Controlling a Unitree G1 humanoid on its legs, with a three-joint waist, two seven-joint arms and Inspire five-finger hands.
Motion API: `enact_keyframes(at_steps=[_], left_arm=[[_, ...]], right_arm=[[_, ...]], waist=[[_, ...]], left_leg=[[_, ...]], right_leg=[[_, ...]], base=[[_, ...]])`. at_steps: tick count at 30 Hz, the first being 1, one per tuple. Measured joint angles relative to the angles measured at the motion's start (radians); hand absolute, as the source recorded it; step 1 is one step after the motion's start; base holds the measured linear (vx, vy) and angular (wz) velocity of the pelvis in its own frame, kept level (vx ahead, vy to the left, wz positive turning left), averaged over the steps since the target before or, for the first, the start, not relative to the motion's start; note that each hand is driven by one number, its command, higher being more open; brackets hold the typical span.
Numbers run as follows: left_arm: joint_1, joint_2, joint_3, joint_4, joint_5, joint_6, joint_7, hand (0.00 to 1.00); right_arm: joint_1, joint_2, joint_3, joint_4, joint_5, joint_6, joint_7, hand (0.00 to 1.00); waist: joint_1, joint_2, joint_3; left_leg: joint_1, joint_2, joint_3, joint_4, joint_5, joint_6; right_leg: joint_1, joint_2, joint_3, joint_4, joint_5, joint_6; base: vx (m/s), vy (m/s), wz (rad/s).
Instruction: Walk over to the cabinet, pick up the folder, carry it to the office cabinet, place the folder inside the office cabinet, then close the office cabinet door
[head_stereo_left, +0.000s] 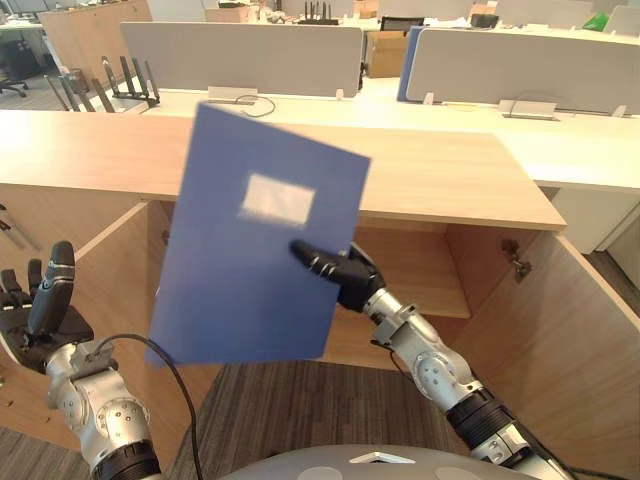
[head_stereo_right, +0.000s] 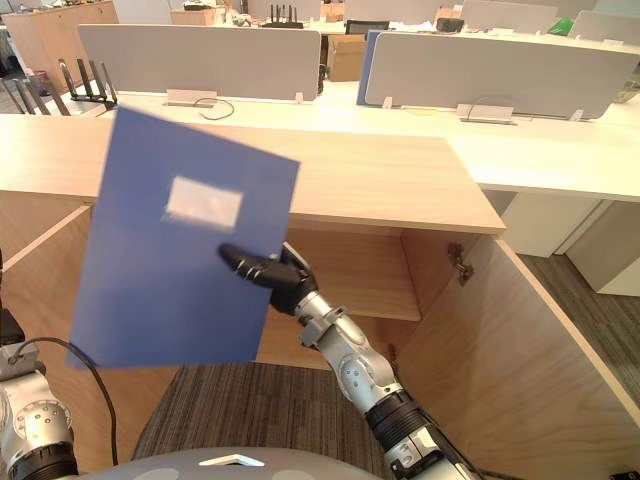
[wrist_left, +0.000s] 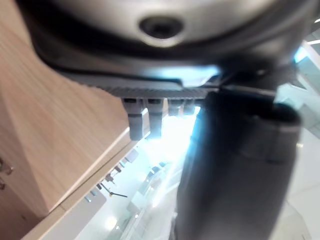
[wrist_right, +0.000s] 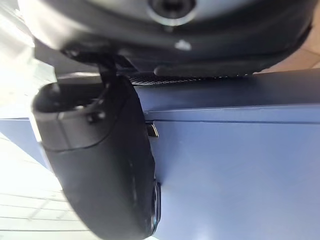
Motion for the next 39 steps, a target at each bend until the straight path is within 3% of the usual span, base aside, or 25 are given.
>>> enact_keyframes(at_steps=[6,12,18,27,33,39], left_arm=[[0.089,-0.082,0.022,0.007,-0.003,0.000,-0.019,1.00],[0.119,-0.142,0.037,0.114,-0.045,0.012,-0.021,1.00],[0.122,-0.151,0.034,0.216,-0.082,0.038,-0.051,1.00],[0.133,-0.145,-0.039,0.388,-0.053,0.094,-0.095,1.00],[0.129,-0.104,-0.096,0.460,0.040,0.120,-0.144,1.00],[0.128,-0.057,-0.155,0.544,0.113,0.128,-0.172,1.00]], right_arm=[[0.031,0.028,-0.344,-0.034,0.032,-0.125,-0.065,0.00],[0.094,0.046,-0.493,-0.039,0.046,-0.176,-0.121,0.00],[0.162,0.048,-0.506,-0.039,-0.017,-0.162,-0.117,0.00],[0.181,-0.005,-0.419,0.173,-0.370,-0.060,-0.045,0.00],[0.188,-0.039,-0.371,0.250,-0.535,-0.057,0.010,0.00],[0.151,-0.081,-0.366,0.403,-0.606,-0.036,-0.049,0.00]], waist=[[-0.002,0.010,0.014],[-0.017,0.008,0.016],[-0.018,0.002,0.018],[-0.021,-0.012,0.035],[-0.028,-0.002,0.055],[-0.032,-0.007,0.066]], left_leg=[[-0.023,-0.007,-0.014,0.023,-0.012,0.004],[-0.025,-0.007,-0.013,0.023,-0.015,0.003],[-0.024,-0.001,-0.011,0.024,-0.018,0.004],[-0.025,-0.007,-0.004,0.022,-0.017,0.004],[-0.026,-0.016,0.000,0.020,-0.016,0.007],[-0.027,-0.024,0.006,0.006,-0.009,0.016]], right_leg=[[0.001,-0.003,-0.014,-0.013,-0.001,0.001],[0.003,-0.003,-0.013,-0.015,-0.001,0.001],[0.000,-0.003,-0.004,-0.015,-0.001,0.002],[-0.013,-0.003,0.016,-0.015,0.001,0.003],[-0.018,-0.009,0.022,-0.015,0.004,0.008],[-0.032,-0.011,0.032,-0.016,0.010,0.016]], base=[[0.00,-0.007,0.06],[0.03,-0.008,-0.01],[-0.01,-0.003,-0.01],[-0.01,0.000,-0.03],[0.00,0.002,-0.02],[-0.02,0.007,-0.04]])
